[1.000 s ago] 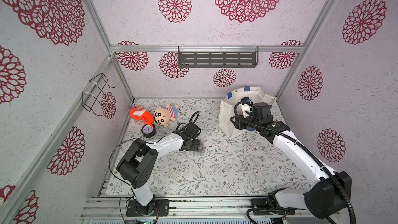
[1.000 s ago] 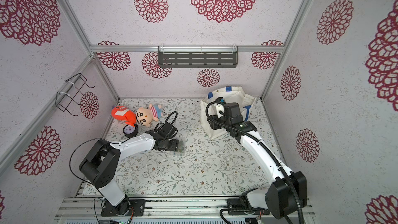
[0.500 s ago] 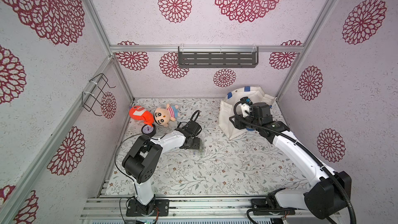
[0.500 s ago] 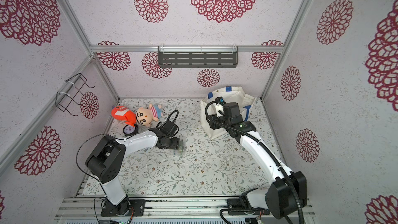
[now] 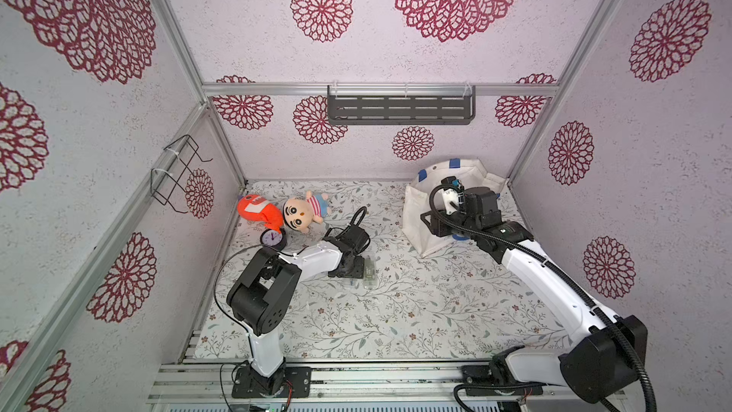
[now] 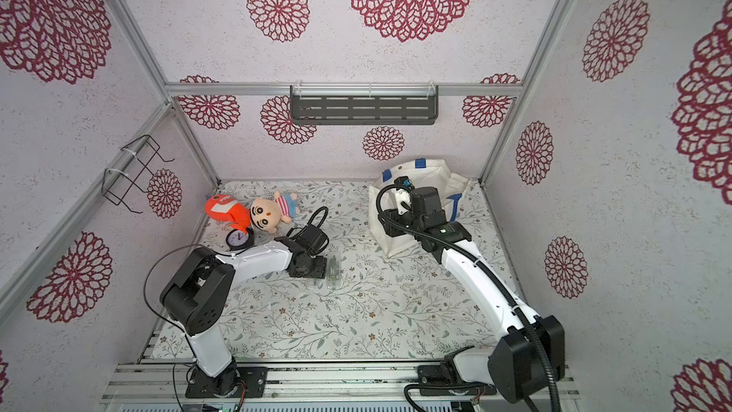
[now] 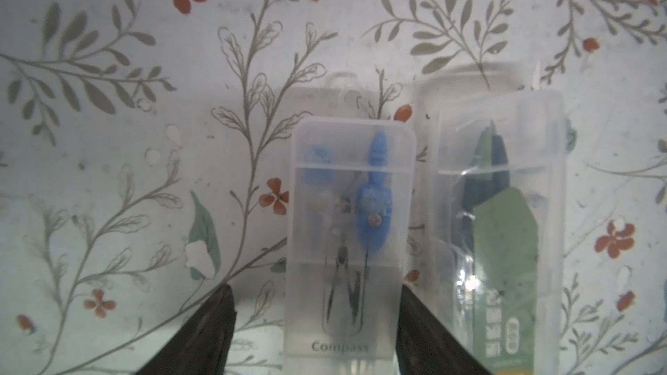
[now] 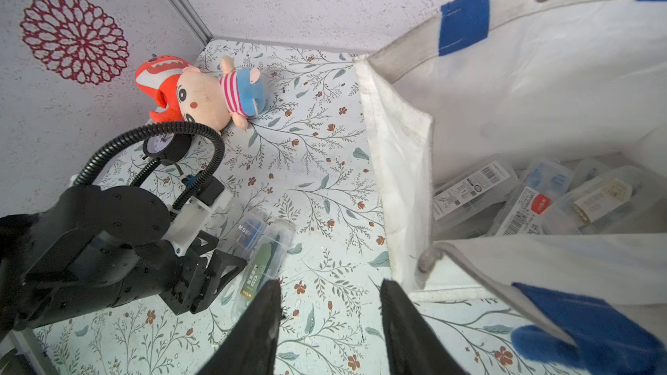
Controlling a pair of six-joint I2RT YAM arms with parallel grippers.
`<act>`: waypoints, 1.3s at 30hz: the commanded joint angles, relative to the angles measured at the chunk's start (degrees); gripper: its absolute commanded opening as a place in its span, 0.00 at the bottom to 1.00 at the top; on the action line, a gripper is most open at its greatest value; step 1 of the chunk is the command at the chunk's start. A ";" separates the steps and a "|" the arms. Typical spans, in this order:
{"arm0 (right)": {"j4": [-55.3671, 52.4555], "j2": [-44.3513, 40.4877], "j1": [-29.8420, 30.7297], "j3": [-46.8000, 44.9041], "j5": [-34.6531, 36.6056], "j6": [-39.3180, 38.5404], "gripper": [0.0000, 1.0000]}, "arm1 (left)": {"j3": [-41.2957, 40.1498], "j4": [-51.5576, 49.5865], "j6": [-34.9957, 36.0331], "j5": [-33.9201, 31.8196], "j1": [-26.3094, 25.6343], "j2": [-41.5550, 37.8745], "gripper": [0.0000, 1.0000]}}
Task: Put the compass set into the canvas bag
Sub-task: Pick up the compass set at the center of the board.
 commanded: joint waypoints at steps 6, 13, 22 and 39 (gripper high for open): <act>0.96 -0.91 0.79 1.99 -2.07 0.75 0.48 | -1.86 2.13 -1.44 -0.39 0.22 1.18 0.60; 1.67 -1.07 0.92 1.99 -5.74 1.79 0.49 | -6.17 8.15 0.29 -0.64 0.02 -5.43 0.49; 4.17 1.61 0.97 2.61 -13.93 6.60 0.51 | -12.16 18.80 10.23 -1.03 -1.46 -20.71 0.42; 12.65 12.44 9.97 6.79 -20.38 15.50 0.67 | -14.85 33.62 19.59 8.57 -2.66 -30.62 0.43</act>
